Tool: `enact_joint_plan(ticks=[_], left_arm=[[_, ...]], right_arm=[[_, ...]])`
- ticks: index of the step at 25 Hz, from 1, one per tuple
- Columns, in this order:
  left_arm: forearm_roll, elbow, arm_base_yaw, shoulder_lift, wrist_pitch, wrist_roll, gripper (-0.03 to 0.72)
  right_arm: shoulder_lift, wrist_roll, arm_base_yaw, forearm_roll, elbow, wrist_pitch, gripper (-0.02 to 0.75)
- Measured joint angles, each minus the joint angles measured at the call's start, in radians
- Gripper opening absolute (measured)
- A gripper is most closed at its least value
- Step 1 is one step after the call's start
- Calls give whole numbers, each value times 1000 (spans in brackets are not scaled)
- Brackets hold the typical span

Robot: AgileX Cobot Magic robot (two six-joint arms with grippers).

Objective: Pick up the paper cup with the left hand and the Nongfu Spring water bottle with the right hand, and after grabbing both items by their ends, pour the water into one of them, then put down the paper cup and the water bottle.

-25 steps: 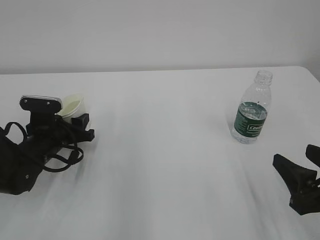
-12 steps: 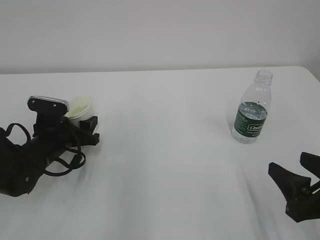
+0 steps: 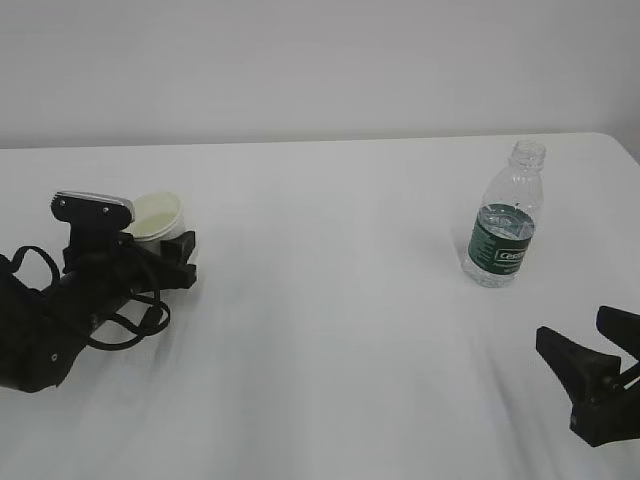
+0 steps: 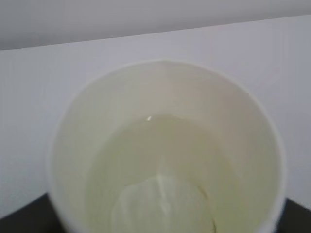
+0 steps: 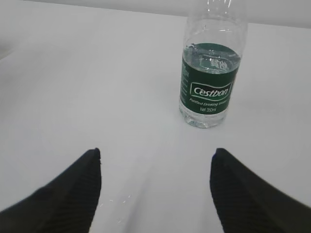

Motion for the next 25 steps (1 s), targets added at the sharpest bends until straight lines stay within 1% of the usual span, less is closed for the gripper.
enact_joint_plan(ticks=[3,8,14,25], left_arm=[[0,0,0,0,0,0,547],[0,-2,0,0,-2,0,576],[0,11,0,0,-3,0,579],[-17,117,0,-48,-7,0,579]], right_arm=[[0,-5,0,0,0,0,531],[0,-6,0,-1,0,0,531],[0,-7,0,-1,0,0,530],[0,2,0,44,0,0,530]])
